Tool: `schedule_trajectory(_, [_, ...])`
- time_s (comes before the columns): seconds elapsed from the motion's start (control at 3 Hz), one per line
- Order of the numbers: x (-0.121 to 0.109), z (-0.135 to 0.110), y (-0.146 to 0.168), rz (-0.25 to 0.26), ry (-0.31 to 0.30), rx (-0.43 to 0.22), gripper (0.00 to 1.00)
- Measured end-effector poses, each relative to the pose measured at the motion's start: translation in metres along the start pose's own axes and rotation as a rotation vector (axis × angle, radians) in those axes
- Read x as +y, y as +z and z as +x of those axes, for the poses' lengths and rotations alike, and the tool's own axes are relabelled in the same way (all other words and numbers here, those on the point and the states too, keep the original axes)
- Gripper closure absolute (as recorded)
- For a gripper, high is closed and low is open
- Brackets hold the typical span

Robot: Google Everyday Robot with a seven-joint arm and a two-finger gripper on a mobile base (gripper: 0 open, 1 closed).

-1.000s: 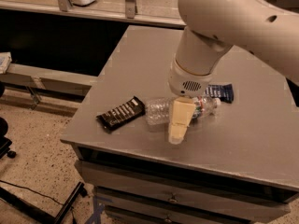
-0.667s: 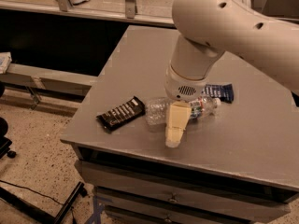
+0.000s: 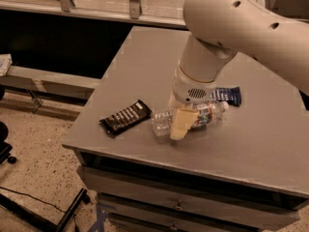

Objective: Pick water bottle

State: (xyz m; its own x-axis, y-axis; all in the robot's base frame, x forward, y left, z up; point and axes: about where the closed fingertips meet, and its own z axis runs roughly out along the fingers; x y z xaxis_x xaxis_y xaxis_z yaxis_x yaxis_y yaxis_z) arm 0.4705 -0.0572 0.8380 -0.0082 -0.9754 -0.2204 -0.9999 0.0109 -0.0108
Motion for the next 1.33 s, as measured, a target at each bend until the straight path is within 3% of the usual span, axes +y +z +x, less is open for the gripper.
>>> schedule_trajectory(0.67, [0.0,-0.002,-0.061,0.094,-0.024,-0.055,0.87])
schedule_trajectory(1.0, [0.0,-0.002,-0.096,0.163,-0.027,-0.087,1.0])
schedule_trajectory(1.33, [0.001,0.004,-0.132,0.251,-0.02,-0.103,1.0])
